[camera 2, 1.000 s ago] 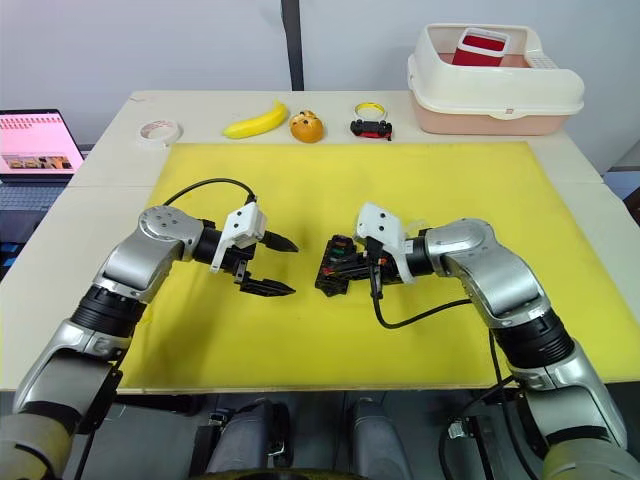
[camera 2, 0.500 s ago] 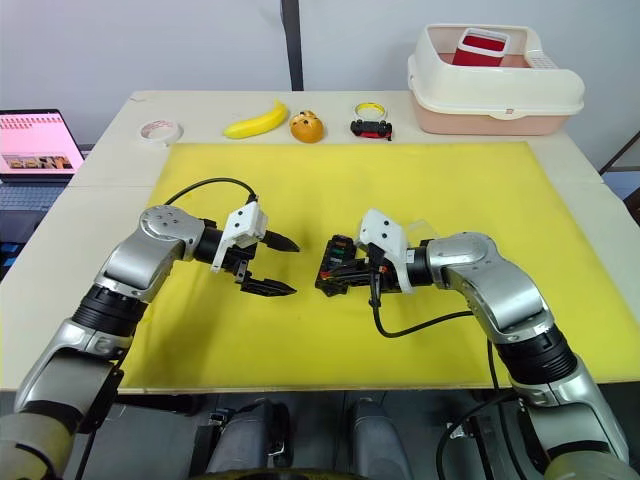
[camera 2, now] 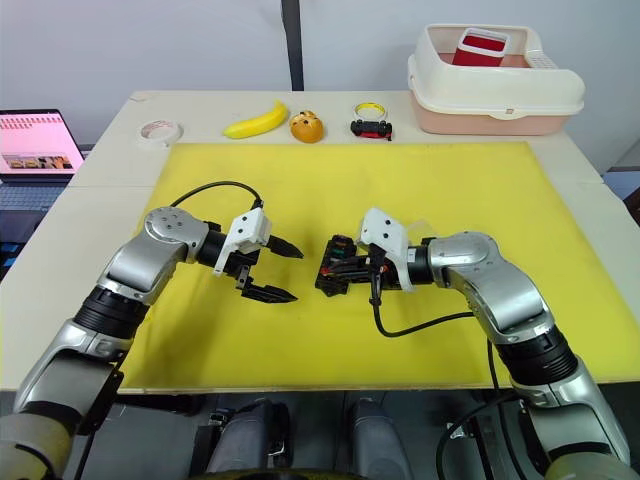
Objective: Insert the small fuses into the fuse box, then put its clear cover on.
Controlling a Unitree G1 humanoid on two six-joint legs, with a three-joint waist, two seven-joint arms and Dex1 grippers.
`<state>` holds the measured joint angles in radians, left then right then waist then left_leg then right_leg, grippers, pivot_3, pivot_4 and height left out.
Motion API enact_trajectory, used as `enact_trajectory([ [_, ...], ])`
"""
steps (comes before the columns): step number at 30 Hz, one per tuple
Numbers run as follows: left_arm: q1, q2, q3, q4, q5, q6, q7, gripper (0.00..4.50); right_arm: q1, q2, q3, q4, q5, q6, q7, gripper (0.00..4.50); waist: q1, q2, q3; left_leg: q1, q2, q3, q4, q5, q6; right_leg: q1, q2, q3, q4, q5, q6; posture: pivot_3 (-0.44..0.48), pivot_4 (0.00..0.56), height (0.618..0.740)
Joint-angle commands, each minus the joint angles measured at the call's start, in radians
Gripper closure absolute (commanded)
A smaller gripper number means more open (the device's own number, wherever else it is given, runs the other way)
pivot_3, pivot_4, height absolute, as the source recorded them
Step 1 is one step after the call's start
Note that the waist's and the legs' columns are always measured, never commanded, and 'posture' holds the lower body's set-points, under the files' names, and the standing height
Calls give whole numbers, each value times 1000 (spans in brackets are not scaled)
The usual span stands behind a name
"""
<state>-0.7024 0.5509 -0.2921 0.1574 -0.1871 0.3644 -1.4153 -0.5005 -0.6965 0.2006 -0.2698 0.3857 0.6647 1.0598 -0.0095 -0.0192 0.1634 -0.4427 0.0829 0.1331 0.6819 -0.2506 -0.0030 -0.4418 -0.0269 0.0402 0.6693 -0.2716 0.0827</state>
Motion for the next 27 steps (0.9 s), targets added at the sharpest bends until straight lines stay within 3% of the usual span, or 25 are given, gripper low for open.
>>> enact_trajectory([
  [1,-11,5,7,-20,-14,-13,-3,0,6,-12,-14,-7,-7,-30,3,4422,0,0,0,0,0,0,0,0,0,0,0,0,0,0,0,0,150,739],
  [27,-12,6,10,-18,-13,-10,3,0,35,6,9,12,-29,-76,-2,4422,0,0,0,0,0,0,0,0,0,0,0,0,0,0,0,0,150,739],
])
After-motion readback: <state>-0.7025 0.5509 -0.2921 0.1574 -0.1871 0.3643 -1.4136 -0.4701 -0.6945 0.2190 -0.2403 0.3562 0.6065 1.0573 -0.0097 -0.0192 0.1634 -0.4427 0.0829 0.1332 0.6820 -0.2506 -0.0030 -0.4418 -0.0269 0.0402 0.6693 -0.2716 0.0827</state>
